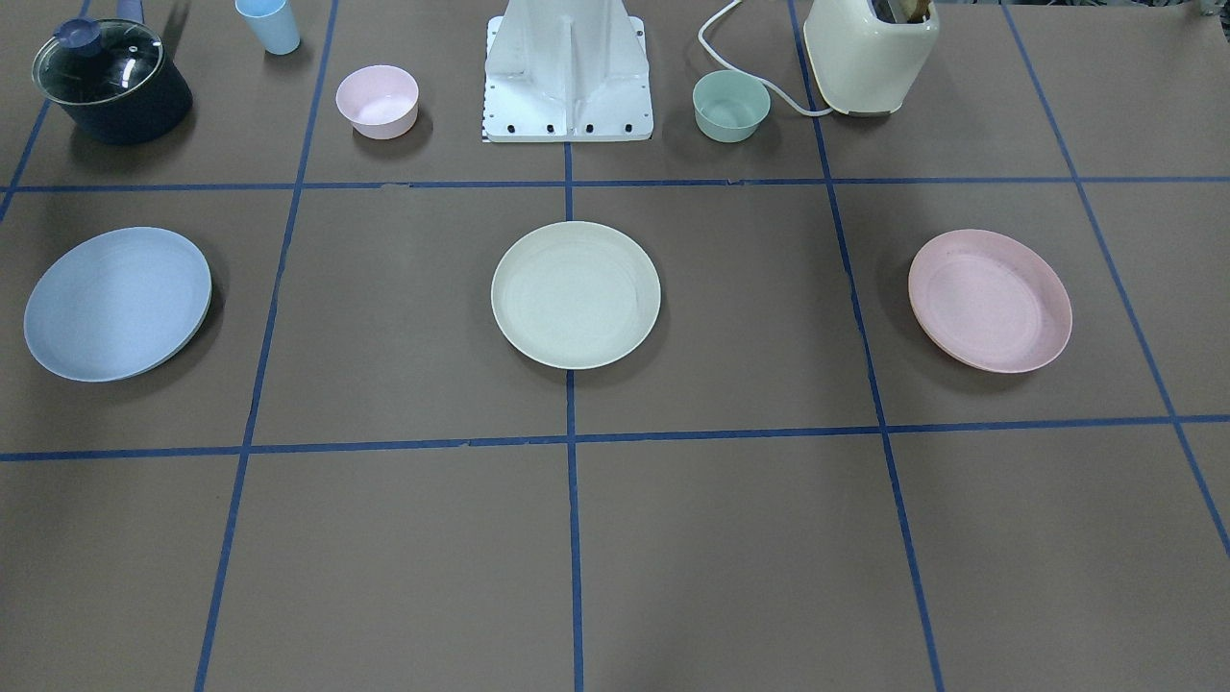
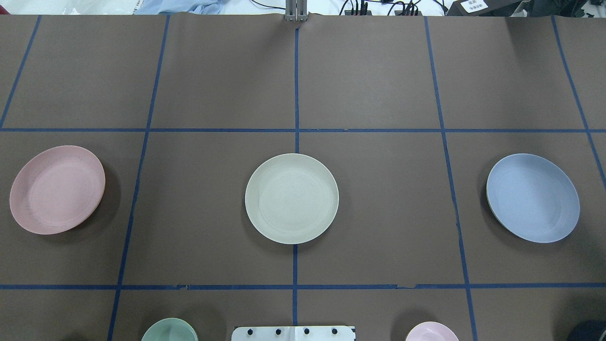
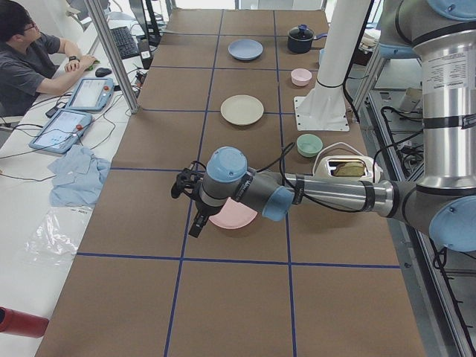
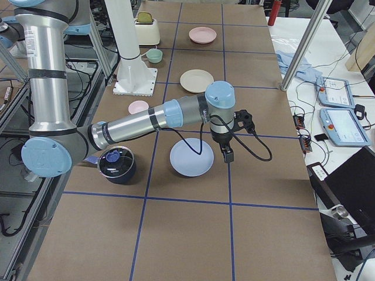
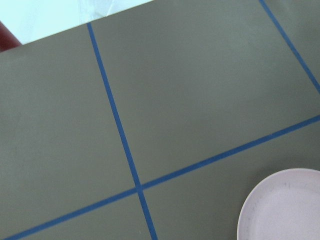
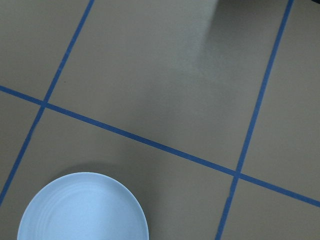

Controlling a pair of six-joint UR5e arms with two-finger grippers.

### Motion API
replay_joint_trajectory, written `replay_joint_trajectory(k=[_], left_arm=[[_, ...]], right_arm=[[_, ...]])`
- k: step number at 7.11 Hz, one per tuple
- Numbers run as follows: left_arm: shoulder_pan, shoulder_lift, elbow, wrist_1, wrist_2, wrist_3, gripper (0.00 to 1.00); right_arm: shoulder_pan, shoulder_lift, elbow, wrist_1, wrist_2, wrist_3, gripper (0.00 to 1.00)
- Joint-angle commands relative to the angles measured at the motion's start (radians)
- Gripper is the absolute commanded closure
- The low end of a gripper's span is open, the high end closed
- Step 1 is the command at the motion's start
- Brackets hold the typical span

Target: Stack three plates with pink and blue

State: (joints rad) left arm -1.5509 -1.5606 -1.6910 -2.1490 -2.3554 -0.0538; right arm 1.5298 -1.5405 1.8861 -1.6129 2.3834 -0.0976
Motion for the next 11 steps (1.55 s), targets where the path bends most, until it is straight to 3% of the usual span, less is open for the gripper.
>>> replay_joint_trajectory(k=[1, 2, 3, 5, 7, 9, 10, 11], left_arm=[[0.056, 0.055, 0.043, -0.157, -0.001, -0.068, 0.00], [0.115, 0.080, 0.078, -0.233, 0.005, -0.177, 0.00], [0.173, 0.102, 0.171, -0.396, 0.027, -0.270, 0.00], [0.295, 0.125, 0.307, -0.706, 0.124, -0.519, 0.00], [0.429, 0.160, 0.309, -0.807, 0.238, -0.677, 0.00], [0.512, 0.165, 0.310, -0.816, 0.324, -0.730, 0.00], [0.560, 0.165, 0.310, -0.816, 0.352, -0.756, 0.06], [0.593, 0.165, 0.310, -0.816, 0.375, -0.780, 0.29]], right_arm=[[-0.116, -0.003, -0.015, 0.118, -0.031, 0.193, 0.00], [-0.164, -0.006, -0.015, 0.195, -0.093, 0.305, 0.00], [-0.193, -0.007, -0.016, 0.252, -0.114, 0.372, 0.00], [-0.198, -0.015, -0.016, 0.257, -0.110, 0.375, 0.00], [-0.198, -0.015, -0.015, 0.257, -0.110, 0.375, 0.00], [-0.198, -0.016, -0.013, 0.257, -0.110, 0.375, 0.00], [-0.198, -0.016, -0.013, 0.257, -0.110, 0.375, 0.00], [-0.198, -0.016, -0.015, 0.257, -0.110, 0.375, 0.00]])
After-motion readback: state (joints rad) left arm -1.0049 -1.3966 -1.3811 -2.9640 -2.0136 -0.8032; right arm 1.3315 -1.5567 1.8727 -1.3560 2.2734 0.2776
